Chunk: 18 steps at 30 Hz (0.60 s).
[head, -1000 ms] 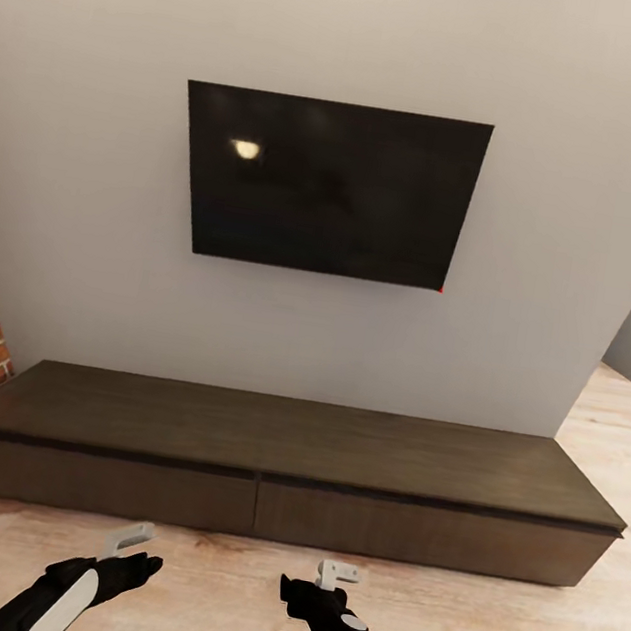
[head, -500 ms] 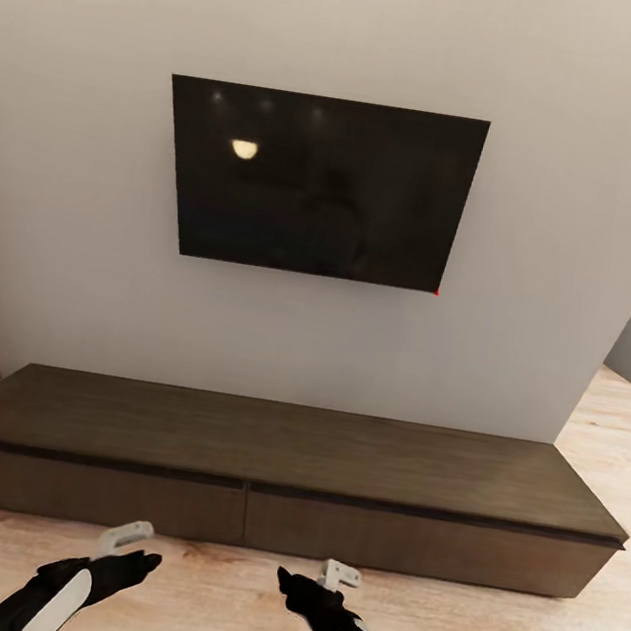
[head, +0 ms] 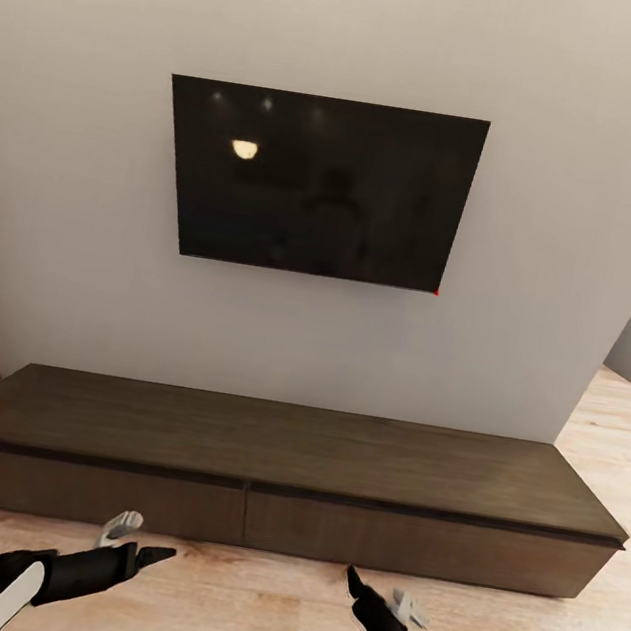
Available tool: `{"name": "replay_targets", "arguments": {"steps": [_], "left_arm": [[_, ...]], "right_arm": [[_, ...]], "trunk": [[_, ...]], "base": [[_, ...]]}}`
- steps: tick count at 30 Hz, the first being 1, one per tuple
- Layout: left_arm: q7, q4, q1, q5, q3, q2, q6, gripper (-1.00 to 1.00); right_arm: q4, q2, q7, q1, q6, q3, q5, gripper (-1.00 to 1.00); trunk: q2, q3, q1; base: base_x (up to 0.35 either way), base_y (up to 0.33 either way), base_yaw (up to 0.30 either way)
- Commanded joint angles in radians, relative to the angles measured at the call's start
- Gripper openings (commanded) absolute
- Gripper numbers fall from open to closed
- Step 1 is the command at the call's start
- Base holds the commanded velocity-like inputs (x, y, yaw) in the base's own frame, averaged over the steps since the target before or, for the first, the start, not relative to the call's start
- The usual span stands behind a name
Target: Place each of the two pumpkins and all three candles from the living room inside a cabinet in the living room (use any cabinet), then make sure every cabinet is closed, and position the cauldron so it is next to a table in the living room.
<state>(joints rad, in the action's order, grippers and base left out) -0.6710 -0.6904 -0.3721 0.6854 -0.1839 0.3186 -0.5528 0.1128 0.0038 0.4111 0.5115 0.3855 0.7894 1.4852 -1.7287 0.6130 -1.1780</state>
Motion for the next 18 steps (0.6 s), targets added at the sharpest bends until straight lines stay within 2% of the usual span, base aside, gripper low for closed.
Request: {"name": "replay_targets", "arguments": {"steps": [1, 2, 3, 5, 7, 9, 12, 14, 16, 18], "left_arm": [[-0.018, 0.003, -0.001, 0.010, -0.003, 0.003, -0.011, 1.00], [-0.052, 0.012, -0.001, 0.010, -0.003, 0.006, -0.020, 1.00], [-0.097, 0.027, -0.001, 0.010, -0.001, 0.008, -0.035, 1.00], [-0.142, 0.036, -0.001, 0.009, 0.000, 0.010, -0.046, 1.00], [-0.167, 0.040, -0.001, 0.008, 0.000, 0.011, -0.051, 1.00], [-0.178, 0.042, -0.001, 0.008, 0.000, 0.011, -0.054, 1.00], [-0.183, 0.043, -0.001, 0.009, 0.001, 0.011, -0.055, 1.00], [-0.185, 0.043, -0.001, 0.009, 0.001, 0.011, -0.056, 1.00], [-0.188, 0.043, -0.001, 0.009, 0.001, 0.012, -0.056, 1.00], [-0.200, 0.043, -0.002, 0.009, 0.001, 0.013, -0.056, 1.00]], "right_arm": [[-0.003, -0.004, 0.024, 0.001, 0.008, -0.001, 0.021, 1.00], [-0.005, -0.012, 0.067, 0.000, 0.011, -0.019, 0.043, 1.00], [-0.014, -0.026, 0.152, -0.002, -0.004, -0.044, 0.086, 1.00], [-0.039, -0.039, 0.297, -0.007, -0.064, -0.063, 0.143, 1.00], [-0.070, -0.043, 0.380, -0.009, -0.088, -0.071, 0.171, 1.00], [-0.102, -0.042, 0.372, -0.010, -0.053, -0.075, 0.182, 1.00], [-0.120, -0.043, 0.273, -0.011, 0.048, -0.076, 0.189, 1.00], [-0.122, -0.045, 0.254, -0.011, 0.074, -0.078, 0.193, 1.00], [-0.123, -0.047, 0.278, -0.011, 0.075, -0.081, 0.198, 1.00], [-0.124, -0.047, 0.349, -0.011, 0.035, -0.084, 0.203, 1.00]], "trunk": [[-0.001, 0.001, 0.000], [-0.001, 0.001, 0.000], [-0.001, 0.001, 0.000], [-0.001, 0.001, 0.000], [-0.001, 0.001, 0.000], [-0.001, 0.001, 0.000], [-0.001, 0.001, 0.000], [-0.001, 0.001, 0.000], [-0.001, 0.001, 0.000], [-0.001, 0.001, 0.000]], "base": [[0.000, 0.000, 0.000], [0.000, 0.000, 0.000], [0.000, 0.000, 0.000], [0.000, 0.000, 0.000], [0.000, 0.000, 0.000], [0.000, 0.000, 0.000], [0.000, 0.000, 0.000], [0.000, 0.000, 0.000], [0.000, 0.000, 0.000], [0.000, 0.000, 0.000]]}}
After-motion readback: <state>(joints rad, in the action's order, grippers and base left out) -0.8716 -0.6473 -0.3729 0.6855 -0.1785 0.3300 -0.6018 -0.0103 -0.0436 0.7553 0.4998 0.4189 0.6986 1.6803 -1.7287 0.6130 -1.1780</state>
